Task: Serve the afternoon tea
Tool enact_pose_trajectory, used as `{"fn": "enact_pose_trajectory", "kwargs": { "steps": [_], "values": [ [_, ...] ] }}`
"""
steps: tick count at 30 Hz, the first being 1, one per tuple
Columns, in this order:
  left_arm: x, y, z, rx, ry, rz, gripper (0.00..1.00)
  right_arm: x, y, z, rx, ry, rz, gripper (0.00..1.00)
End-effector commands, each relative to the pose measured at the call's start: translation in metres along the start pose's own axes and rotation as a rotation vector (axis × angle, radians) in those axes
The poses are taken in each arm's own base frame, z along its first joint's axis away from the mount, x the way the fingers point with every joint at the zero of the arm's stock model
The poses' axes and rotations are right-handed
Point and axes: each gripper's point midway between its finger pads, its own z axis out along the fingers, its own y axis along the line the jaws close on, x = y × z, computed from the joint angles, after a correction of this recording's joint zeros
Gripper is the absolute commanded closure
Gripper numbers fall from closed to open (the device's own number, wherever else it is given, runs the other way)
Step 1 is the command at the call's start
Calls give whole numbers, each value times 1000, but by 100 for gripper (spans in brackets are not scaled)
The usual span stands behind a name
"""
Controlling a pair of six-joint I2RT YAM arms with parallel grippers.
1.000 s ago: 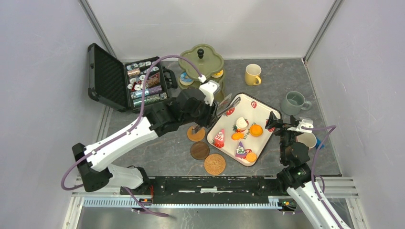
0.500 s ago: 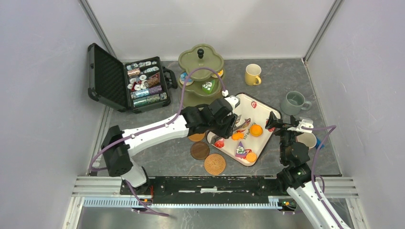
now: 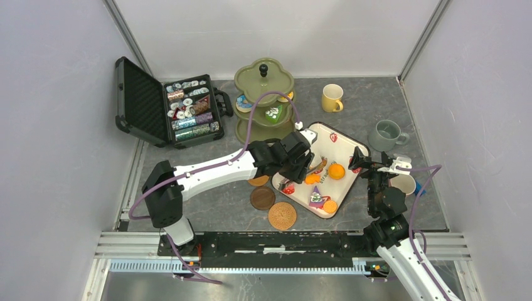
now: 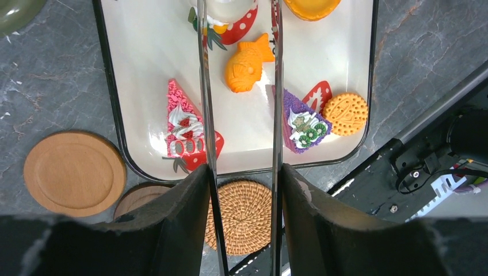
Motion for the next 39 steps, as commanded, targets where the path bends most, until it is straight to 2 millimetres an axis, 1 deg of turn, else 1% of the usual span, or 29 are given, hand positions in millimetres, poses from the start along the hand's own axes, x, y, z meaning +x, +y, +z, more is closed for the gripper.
{"fn": "enact_pose_trajectory", "kwargs": {
  "steps": [1, 5, 9, 14, 17, 21, 25, 29, 36, 39],
  "values": [
    [-26, -1, -13, -16, -84, 11, 45, -5, 3, 1, -6, -21, 22, 2],
    [-29, 1, -15, -29, -95, 16, 44, -7, 2, 0, -4, -25, 22, 2],
    [-29, 2, -14, -31, -92, 19, 43, -4, 2, 1, -4, -18, 19, 2],
    [-37, 3, -23, -39, -126, 14, 42, -6, 2, 0, -4, -23, 21, 2],
    [-37, 5, -24, -48, -126, 19, 41, -5, 2, 1, -4, -21, 21, 2],
    [-31, 9, -14, -78, -93, 15, 38, -6, 3, 1, -8, -23, 23, 2],
    [-27, 8, -6, -78, -72, 14, 38, -6, 2, 0, -1, -23, 23, 2],
    [-27, 7, 1, -82, -64, 23, 39, -6, 3, 1, -6, -21, 21, 2],
    [-22, 8, 14, -94, -39, 40, 40, -5, 2, 1, -4, -21, 23, 2],
    [-24, 10, 14, -109, -46, 46, 44, -7, 3, 0, -5, -25, 24, 2]
  ]
}}
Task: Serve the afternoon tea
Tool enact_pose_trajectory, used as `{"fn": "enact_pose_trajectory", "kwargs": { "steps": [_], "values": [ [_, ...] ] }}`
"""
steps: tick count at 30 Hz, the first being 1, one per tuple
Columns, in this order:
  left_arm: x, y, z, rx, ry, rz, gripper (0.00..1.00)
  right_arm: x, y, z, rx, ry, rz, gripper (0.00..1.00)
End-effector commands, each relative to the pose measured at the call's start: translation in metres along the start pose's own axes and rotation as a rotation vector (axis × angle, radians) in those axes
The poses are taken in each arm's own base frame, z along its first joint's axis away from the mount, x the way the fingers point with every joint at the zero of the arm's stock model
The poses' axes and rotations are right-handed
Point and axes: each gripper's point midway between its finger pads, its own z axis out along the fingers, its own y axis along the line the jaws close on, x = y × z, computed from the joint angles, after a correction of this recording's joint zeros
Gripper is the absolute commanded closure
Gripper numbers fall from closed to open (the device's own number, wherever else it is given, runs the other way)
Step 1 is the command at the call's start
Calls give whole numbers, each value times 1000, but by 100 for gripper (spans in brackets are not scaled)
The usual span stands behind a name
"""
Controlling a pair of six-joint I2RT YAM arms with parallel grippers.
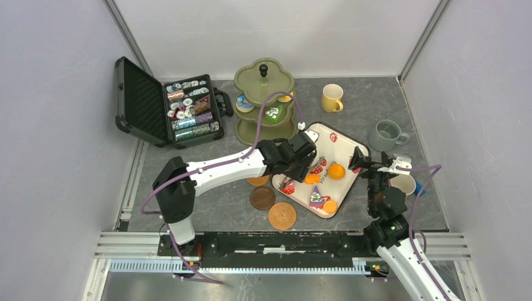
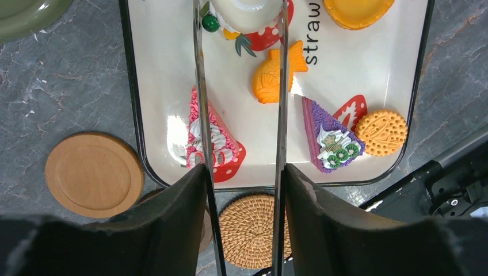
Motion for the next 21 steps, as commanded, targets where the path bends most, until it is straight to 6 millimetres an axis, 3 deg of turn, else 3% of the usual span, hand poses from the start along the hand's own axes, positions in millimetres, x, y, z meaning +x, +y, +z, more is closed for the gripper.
{"fn": "enact_pose_trajectory", "kwargs": {
  "steps": [1, 8, 13, 21],
  "values": [
    [-24, -4, -6, -7, -74, 30, 45, -6, 2, 0, -3, -25, 24, 2],
    [-30, -1, -16, -19, -92, 42, 56, -6, 3, 0, -7, -24, 24, 2],
    [-41, 3, -38, -23, -139, 40, 59, -4, 2, 1, -4, -19, 24, 2],
    [-45, 30, -77, -100, -184, 45, 59, -5, 2, 1, -3, -21, 24, 2]
  ]
}}
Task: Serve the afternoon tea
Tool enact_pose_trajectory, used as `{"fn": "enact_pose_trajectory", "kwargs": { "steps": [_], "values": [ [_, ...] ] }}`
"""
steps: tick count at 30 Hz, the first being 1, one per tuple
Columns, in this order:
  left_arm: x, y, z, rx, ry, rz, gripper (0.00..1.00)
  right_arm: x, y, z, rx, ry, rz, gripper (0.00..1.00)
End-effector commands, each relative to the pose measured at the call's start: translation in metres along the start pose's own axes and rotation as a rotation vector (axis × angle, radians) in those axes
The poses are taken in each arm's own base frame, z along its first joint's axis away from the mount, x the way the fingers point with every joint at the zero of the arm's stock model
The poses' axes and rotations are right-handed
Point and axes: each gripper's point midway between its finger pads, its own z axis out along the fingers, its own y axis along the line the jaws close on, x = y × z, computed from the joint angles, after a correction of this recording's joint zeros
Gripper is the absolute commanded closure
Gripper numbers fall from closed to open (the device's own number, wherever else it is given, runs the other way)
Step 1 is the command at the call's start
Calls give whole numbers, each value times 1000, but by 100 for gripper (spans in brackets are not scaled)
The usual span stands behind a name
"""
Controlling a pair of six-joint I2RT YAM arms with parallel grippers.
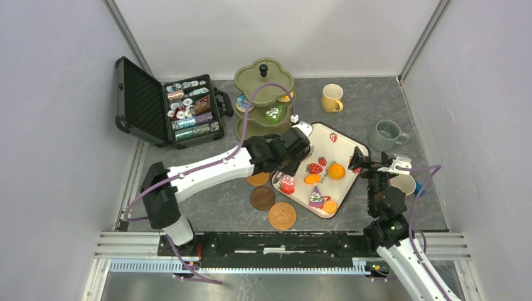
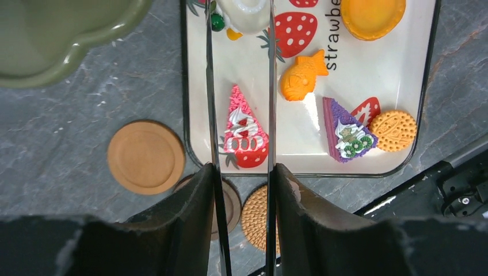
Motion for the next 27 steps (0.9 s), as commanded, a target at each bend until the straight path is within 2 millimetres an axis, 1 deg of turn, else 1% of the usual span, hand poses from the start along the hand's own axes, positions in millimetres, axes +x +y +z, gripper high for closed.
{"fn": "enact_pose_trajectory", "kwargs": {
  "steps": [1, 5, 8, 13, 18, 21, 24, 27],
  "values": [
    [-29, 20, -45, -26, -121, 10, 59, -4, 2, 1, -4, -22, 24, 2],
    [-18, 40, -57, -33, -115, -47, 59, -6, 3, 0, -6, -24, 24, 2],
    [-6, 60, -63, -31, -119, -118, 60, -7, 2, 0, -2, -29, 28, 2],
    [12, 93, -68, -11, -136, -256, 60, -6, 4, 1, -11, -22, 26, 2],
    [25, 135, -68, -87, -206, -372, 59, -6, 3, 0, -7, -25, 27, 2],
    [31, 163, -60, -157, -232, -441, 59, -4, 4, 1, -12, -18, 24, 2],
    [28, 183, -51, -219, -309, -518, 61, -7, 4, 0, -11, -24, 26, 2],
    [13, 194, -45, -247, -425, -544, 61, -6, 2, 0, -4, -27, 28, 2]
  ]
}}
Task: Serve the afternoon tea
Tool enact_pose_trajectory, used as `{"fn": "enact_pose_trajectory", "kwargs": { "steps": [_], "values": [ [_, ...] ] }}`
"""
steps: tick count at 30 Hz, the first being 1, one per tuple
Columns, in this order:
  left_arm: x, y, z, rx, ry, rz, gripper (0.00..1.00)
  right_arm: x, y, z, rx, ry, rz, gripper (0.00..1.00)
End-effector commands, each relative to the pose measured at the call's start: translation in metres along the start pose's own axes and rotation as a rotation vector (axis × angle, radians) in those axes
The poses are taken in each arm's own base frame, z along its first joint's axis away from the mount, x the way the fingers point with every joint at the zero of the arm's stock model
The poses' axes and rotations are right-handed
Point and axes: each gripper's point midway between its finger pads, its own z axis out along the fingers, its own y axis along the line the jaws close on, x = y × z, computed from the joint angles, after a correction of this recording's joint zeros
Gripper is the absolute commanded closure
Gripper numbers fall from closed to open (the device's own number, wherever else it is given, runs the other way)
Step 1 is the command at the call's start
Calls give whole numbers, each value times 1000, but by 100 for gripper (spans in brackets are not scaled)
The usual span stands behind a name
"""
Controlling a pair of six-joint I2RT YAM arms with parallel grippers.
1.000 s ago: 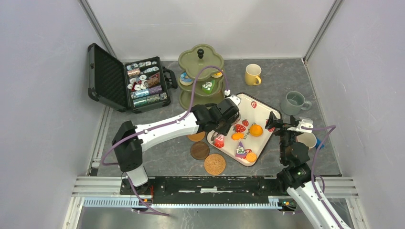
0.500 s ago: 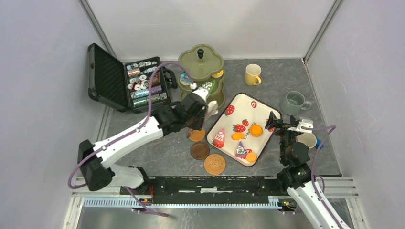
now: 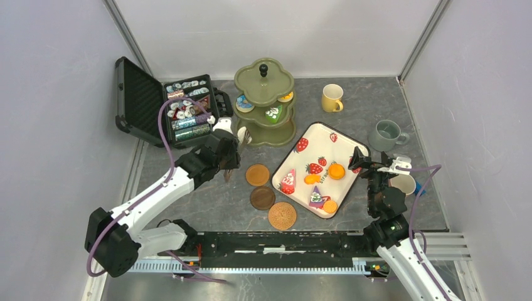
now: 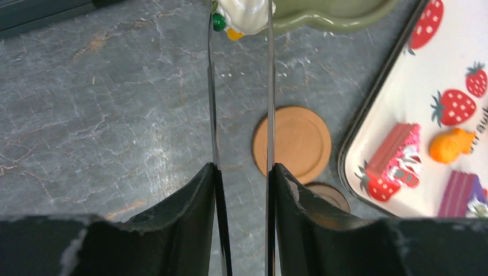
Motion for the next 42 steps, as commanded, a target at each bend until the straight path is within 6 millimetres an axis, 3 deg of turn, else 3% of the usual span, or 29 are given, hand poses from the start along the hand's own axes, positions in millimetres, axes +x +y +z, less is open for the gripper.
{"fn": "enact_pose_trajectory", "kwargs": {
  "steps": [1, 4, 16, 35, 42],
  "values": [
    [-51, -6, 12, 12, -259, -149, 61, -6, 1, 0, 0, -25, 24, 2],
    [-64, -7, 25, -16, -308, -166, 61, -5, 2, 1, -3, -21, 23, 2],
    [-81, -16, 77, -34, -346, -147, 61, -7, 1, 0, -1, -28, 25, 2],
    [-110, -33, 120, -3, -363, -160, 60, -2, 3, 1, -6, -17, 23, 2],
    [-101, -30, 135, -17, -332, -174, 55, -2, 3, 1, -5, -17, 23, 2]
  ]
}}
